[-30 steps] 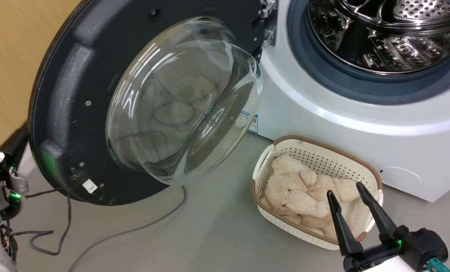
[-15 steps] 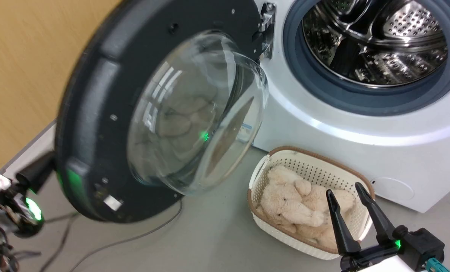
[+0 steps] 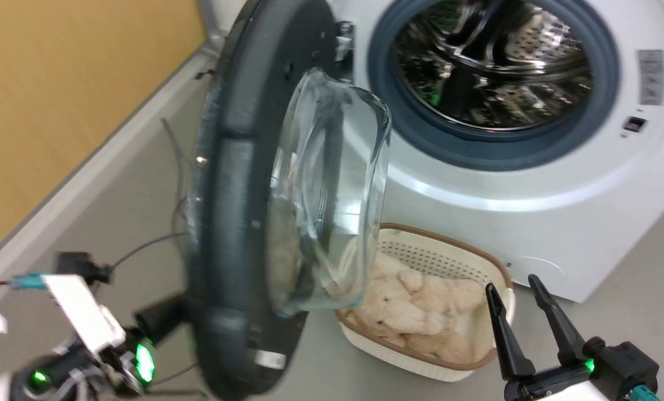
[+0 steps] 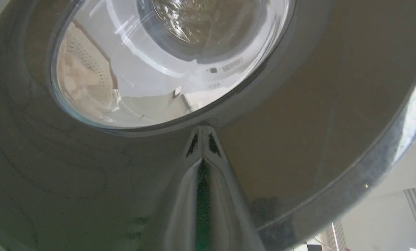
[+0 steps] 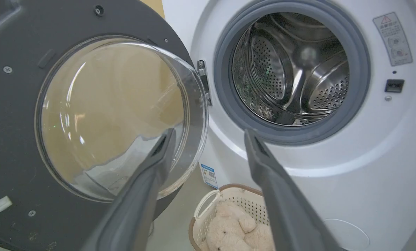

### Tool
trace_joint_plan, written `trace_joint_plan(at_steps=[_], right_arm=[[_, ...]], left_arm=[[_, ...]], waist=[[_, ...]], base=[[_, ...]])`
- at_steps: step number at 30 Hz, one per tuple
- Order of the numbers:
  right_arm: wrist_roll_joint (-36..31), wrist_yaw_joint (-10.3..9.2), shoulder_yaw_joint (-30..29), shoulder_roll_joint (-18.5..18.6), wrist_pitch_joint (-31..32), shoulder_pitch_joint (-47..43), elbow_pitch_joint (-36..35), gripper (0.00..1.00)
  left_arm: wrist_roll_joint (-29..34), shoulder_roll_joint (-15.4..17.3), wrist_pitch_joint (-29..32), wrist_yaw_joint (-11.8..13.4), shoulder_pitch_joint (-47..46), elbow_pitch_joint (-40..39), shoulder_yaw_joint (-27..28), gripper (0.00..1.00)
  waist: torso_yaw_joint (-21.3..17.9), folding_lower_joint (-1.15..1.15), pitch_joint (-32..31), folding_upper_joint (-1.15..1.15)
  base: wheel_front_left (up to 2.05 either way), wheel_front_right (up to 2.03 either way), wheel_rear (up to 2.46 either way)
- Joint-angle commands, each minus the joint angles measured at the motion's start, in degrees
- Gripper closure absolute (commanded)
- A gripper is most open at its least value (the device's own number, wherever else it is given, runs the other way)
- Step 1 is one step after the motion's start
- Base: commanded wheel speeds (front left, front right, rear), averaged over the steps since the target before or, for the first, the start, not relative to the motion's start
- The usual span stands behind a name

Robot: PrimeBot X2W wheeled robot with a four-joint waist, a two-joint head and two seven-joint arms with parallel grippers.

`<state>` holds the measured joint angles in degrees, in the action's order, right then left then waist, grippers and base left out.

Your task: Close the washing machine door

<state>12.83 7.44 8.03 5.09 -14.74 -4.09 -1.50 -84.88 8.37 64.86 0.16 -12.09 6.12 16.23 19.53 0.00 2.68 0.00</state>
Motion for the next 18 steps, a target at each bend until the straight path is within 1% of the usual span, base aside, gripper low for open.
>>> trace_joint_plan(at_steps=[1,5,10,15,18], right_arm=[[0.0,0.05,-0.1,-0.2,-0.3,-0.4,0.0,0.0],[-0.1,0.05,-0.2,0.2,-0.3,-0.3,0.0,0.0],[-0.3,0.05,-0.3,0.6,-0.3,0.1,-0.2,0.0],[-0.3,0.05,-0.6,0.8,-0.3,0.6,-0.6,0.0],[-0.4,0.05,-0.6,0.8,-0.3,1.1,-0.9,0.0]], left_arm=[[-0.1,-1.0,0.9,0.4,1.6,-1.4,-1.2,1.0],[-0.7,-3.1,2.0,1.0,5.1,-5.9,-4.0,1.0],[-2.2,-4.8,1.3,0.3,8.0,-8.9,-7.7,1.0],[-5.2,-5.4,-3.4,-1.6,8.4,-9.7,-12.1,1.0],[-6.5,-5.5,-8.0,-3.0,7.7,-9.2,-15.8,1.0]], waist=[[-1.9,0.0,0.0,0.0],[-5.7,0.0,0.3,0.0],[-11.5,0.0,1.2,0.0],[-17.6,0.0,2.9,0.0],[-21.4,0.0,4.1,0.0]], base=[[0.0,0.0,0.0],[0.0,0.0,0.0],[0.0,0.0,0.0],[0.0,0.0,0.0],[0.0,0.0,0.0]])
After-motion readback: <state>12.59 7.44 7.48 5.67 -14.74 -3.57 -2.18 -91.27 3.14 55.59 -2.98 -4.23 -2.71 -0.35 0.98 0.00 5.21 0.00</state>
